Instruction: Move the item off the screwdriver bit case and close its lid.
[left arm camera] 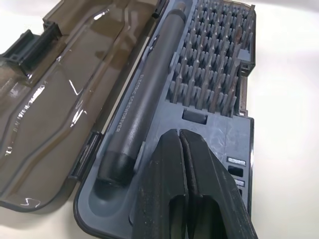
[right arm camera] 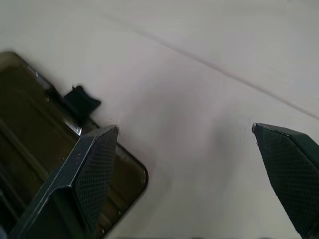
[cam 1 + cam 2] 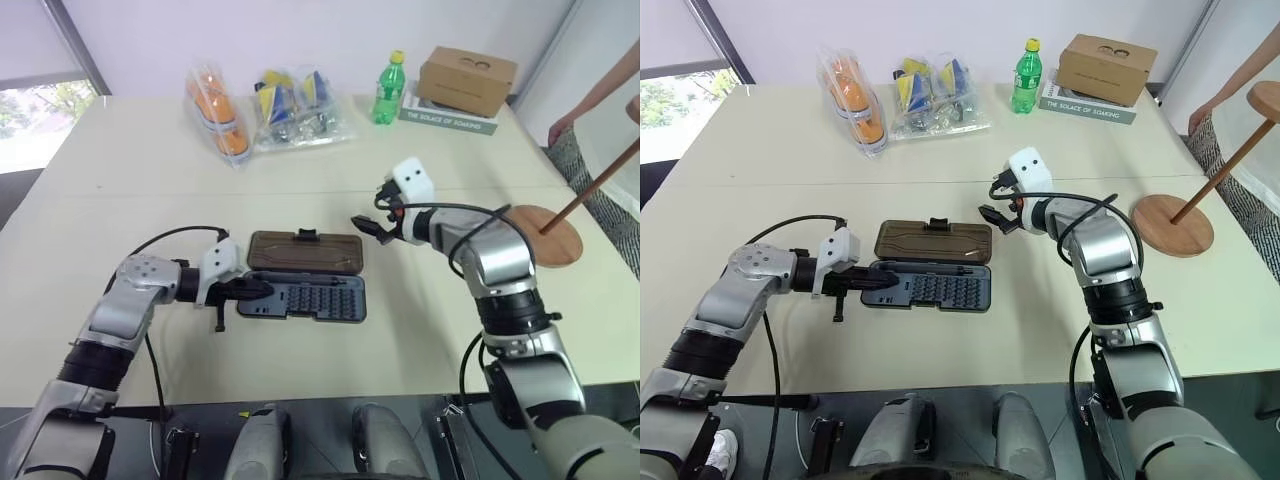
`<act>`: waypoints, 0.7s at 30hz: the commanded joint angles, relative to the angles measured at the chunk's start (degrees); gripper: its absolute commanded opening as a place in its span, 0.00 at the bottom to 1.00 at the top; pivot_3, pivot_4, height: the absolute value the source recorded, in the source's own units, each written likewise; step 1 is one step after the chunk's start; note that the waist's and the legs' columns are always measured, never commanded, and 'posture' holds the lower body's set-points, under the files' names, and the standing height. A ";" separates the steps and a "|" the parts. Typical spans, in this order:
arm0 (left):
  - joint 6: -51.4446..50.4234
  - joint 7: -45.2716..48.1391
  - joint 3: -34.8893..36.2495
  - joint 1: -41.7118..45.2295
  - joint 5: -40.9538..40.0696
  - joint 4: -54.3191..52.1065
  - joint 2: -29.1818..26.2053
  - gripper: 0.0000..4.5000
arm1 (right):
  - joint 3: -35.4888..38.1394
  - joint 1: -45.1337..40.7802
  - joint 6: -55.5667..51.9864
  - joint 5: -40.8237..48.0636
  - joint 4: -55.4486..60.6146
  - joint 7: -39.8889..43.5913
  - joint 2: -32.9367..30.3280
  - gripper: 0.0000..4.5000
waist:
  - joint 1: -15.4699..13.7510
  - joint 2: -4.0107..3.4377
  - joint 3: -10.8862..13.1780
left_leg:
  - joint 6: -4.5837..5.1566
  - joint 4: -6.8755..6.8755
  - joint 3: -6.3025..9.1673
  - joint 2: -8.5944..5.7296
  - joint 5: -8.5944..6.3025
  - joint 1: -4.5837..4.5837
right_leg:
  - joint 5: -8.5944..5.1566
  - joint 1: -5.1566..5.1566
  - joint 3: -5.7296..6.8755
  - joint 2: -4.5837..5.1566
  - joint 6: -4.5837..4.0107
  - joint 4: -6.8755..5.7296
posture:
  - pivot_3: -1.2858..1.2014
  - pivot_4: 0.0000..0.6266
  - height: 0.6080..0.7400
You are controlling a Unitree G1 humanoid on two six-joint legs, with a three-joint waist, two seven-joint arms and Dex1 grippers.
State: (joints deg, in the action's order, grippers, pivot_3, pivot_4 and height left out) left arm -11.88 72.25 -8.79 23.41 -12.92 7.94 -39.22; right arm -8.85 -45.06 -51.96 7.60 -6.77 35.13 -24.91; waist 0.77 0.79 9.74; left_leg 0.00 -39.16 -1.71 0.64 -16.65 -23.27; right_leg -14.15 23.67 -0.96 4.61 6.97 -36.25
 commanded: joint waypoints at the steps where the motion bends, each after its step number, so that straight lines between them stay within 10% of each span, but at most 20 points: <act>1: -0.33 -0.83 -1.81 -0.93 2.05 1.11 0.22 0.01 | -4.26 -2.60 3.14 -1.62 -2.07 4.56 -2.18 1.00 | 0.07 0.00 0.00 | 0.00 0.00 -0.01 0.00 0.00 0.00 | 0.00 0.00 0.00 0.00 0.00 0.00 | 0.52 0.24 1.00; 21: -1.40 -1.13 -1.25 -3.51 0.98 -2.67 -0.81 0.01 | -8.53 -8.08 16.62 -7.15 -19.73 10.08 1.90 1.00 | 0.25 -0.02 0.01 | 0.00 0.02 -0.01 0.02 0.00 -0.01 | 0.00 0.02 0.00 -0.01 0.00 0.01 | 0.52 0.24 1.00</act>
State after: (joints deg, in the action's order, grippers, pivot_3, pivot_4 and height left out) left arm -12.01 70.83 -8.73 21.39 -13.12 5.09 -39.14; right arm -17.83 -51.87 -36.45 0.78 -26.94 44.88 -23.24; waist 1.03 0.77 9.75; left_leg 0.00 -39.14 -1.73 0.66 -16.65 -23.27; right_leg -14.15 23.69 -0.97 4.61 6.97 -36.24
